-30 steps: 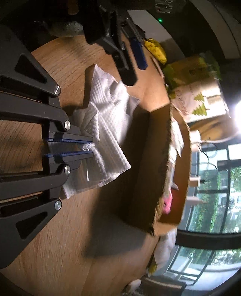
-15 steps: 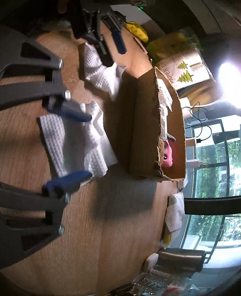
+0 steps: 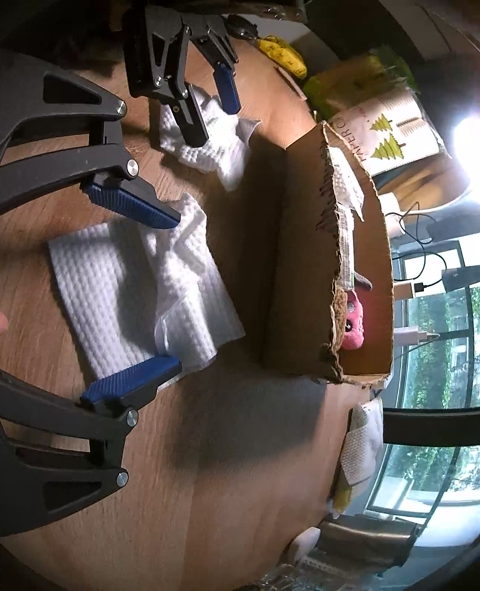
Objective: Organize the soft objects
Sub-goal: 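Grasp a white wet wipe with the right gripper while the left grasps another wipe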
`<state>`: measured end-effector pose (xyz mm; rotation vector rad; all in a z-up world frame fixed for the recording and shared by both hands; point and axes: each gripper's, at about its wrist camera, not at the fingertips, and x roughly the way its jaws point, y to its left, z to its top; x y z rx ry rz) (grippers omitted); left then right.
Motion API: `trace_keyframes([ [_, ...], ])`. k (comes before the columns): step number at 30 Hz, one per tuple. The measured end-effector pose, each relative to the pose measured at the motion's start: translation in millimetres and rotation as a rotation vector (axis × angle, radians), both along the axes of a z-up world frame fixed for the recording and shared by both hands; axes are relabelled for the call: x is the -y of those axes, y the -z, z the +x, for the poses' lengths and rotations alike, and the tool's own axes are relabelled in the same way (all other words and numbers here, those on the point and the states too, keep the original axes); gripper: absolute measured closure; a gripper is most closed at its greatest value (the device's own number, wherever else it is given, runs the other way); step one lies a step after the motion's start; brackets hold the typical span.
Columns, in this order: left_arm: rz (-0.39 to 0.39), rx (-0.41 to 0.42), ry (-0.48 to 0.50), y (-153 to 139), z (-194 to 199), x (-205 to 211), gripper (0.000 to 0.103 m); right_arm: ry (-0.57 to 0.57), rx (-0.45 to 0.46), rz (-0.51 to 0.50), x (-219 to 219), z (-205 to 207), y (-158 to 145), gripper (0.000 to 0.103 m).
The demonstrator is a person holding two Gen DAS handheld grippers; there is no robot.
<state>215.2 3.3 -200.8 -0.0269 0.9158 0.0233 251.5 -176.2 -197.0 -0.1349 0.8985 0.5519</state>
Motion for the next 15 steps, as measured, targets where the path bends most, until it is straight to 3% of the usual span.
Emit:
trace_keyframes([
  [5, 0.008, -0.005, 0.004, 0.5, 2.0, 1.3, 0.02, 0.0, 0.046, -0.093, -11.4, -6.1, 3.6, 0.026],
  [11, 0.007, -0.003, 0.013, -0.5, 2.5, 0.5, 0.021, 0.006, 0.047, -0.091, -10.0, -6.1, 3.8, 0.027],
  [13, 0.005, -0.001, 0.022, -0.8, 2.0, 0.4, 0.023, 0.013, 0.049, -0.087, -9.1, -6.5, 3.3, 0.036],
  [15, 0.009, 0.008, 0.042, -1.9, -0.6, 4.2, 0.034, 0.019, 0.055, -0.082, -5.0, -8.3, 2.5, 0.048],
])
